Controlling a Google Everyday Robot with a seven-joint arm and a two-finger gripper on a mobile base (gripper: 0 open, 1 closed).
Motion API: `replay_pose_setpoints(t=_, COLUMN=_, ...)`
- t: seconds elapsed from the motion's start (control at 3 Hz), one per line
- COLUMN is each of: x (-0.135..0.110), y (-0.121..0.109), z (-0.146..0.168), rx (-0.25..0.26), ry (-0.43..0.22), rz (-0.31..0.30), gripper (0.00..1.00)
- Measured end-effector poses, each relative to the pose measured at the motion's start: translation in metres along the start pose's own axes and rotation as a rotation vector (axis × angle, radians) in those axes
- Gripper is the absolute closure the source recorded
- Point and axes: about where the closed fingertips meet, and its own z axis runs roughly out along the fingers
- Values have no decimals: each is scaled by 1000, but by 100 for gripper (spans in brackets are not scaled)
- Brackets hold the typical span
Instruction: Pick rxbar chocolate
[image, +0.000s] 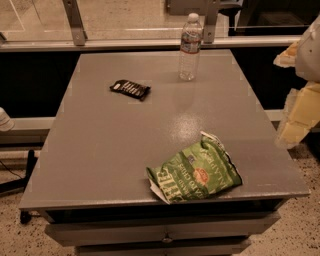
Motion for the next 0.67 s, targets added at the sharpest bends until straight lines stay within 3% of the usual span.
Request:
replay_pose_setpoints(t=0.33, x=0, y=0, z=0, rx=0, ry=0, rz=0, gripper=0)
replay_pose_setpoints(t=0.67, x=-6, y=1, z=13, rx=-1, ry=-60, rz=22, gripper=0)
